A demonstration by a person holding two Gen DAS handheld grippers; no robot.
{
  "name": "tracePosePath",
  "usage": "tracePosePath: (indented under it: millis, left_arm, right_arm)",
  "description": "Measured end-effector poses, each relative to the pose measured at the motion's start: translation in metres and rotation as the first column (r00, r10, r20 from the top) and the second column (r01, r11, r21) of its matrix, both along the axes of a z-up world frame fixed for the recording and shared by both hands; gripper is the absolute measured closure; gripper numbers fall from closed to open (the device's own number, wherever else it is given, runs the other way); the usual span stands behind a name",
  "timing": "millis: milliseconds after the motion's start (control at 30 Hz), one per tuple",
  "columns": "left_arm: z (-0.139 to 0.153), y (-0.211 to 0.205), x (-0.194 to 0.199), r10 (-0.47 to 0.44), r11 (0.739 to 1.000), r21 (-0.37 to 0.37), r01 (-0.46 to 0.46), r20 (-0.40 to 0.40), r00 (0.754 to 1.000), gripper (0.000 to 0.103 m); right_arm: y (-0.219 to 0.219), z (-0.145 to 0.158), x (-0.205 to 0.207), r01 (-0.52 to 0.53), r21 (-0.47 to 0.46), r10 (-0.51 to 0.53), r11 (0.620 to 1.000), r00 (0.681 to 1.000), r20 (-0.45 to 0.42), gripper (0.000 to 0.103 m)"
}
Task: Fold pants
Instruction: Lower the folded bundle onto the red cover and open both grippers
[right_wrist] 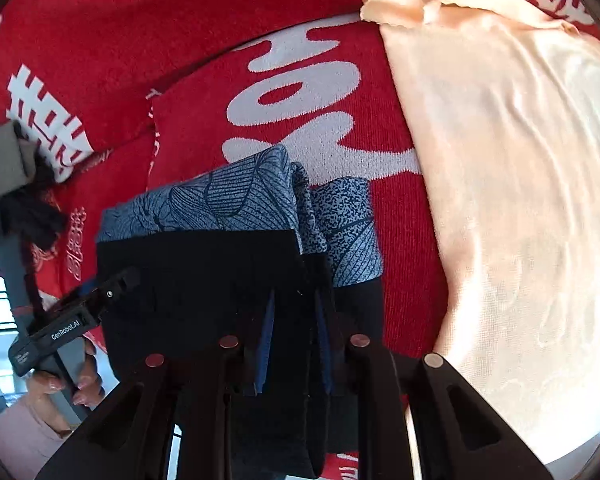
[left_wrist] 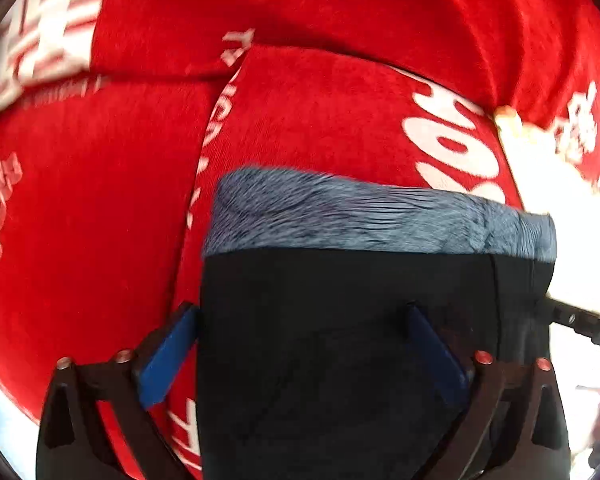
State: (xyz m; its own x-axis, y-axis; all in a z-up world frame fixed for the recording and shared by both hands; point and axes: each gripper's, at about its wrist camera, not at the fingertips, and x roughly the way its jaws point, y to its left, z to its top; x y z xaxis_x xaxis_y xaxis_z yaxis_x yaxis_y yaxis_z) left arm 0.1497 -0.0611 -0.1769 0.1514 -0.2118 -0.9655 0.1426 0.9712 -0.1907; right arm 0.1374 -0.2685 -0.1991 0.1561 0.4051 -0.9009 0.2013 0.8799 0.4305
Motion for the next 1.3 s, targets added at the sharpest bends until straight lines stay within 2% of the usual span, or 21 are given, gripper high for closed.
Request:
tracePosePath:
  millis: [67,167,267,333,500,600,667,767,833,967,1067,1200,1300]
  left_arm:
    - [0.001,0.002,0.001,0.017,1.0,0.002,-0.017,-0.017,1.0,0.0]
    - [0.009,-0.004,-0.008,-0.014,0.996,0.083,0.014,-0.001,1.0,0.0]
    - [0.018,-0.005,-0.019,-0.03,0.991,0.134,0.032,-0.017,0.999,0.0]
    - [0.022,-0.005,-0.026,-0.029,0.987,0.156,0.033,-0.028,0.999,0.0]
    - [0.038,0.005,-0.039,-0.004,0.986,0.169,0.013,-0.054,0.999,0.0]
    - [0.048,0.007,-0.044,-0.008,0.983,0.181,0.019,-0.06,0.998,0.0]
    - [0.053,0.007,-0.046,-0.025,0.979,0.2,0.036,-0.057,0.998,0.0]
    - [0.062,0.006,-0.05,-0.054,0.972,0.225,0.063,-0.046,0.997,0.0]
    - [0.069,0.003,-0.052,-0.082,0.97,0.225,0.089,-0.038,0.996,0.0]
    - [0.08,-0.001,-0.055,-0.115,0.966,0.228,0.12,-0.039,0.993,0.0]
    - [0.087,-0.002,-0.059,-0.108,0.969,0.22,0.115,-0.042,0.993,0.0]
    - [0.097,-0.002,-0.067,-0.085,0.975,0.202,0.09,-0.033,0.996,0.0]
    - [0.107,-0.003,-0.076,-0.051,0.978,0.205,0.05,-0.002,0.999,0.0]
  right_arm:
    - [0.004,0.004,0.001,-0.027,-0.025,0.027,0.999,1.0,0.0,0.082]
    - [0.002,0.008,-0.006,-0.052,-0.091,0.049,0.995,0.998,-0.028,0.077]
    - [-0.001,0.012,-0.016,-0.031,-0.089,0.025,0.996,0.997,-0.071,0.076]
    - [-0.001,0.014,-0.025,-0.021,-0.085,0.013,0.996,0.995,-0.098,0.073]
    - [0.006,0.021,-0.044,-0.012,-0.096,-0.001,0.995,0.99,-0.143,0.067]
    - [0.01,0.029,-0.053,0.012,-0.1,-0.028,0.995,0.987,-0.157,0.056]
    - [0.013,0.035,-0.059,0.03,-0.09,-0.045,0.995,0.986,-0.161,0.054]
    - [0.019,0.046,-0.065,0.049,-0.092,-0.063,0.995,0.986,-0.154,0.046]
    - [0.025,0.054,-0.066,0.053,-0.097,-0.066,0.994,0.988,-0.141,0.037]
    - [0.039,0.069,-0.068,0.037,-0.108,-0.05,0.994,0.991,-0.124,0.027]
    - [0.051,0.082,-0.068,0.003,-0.138,-0.016,0.99,0.996,-0.09,0.021]
    - [0.065,0.096,-0.068,-0.055,-0.196,0.048,0.979,0.998,-0.039,0.002]
    - [0.068,0.104,-0.07,-0.09,-0.2,0.087,0.976,0.996,-0.021,0.0]
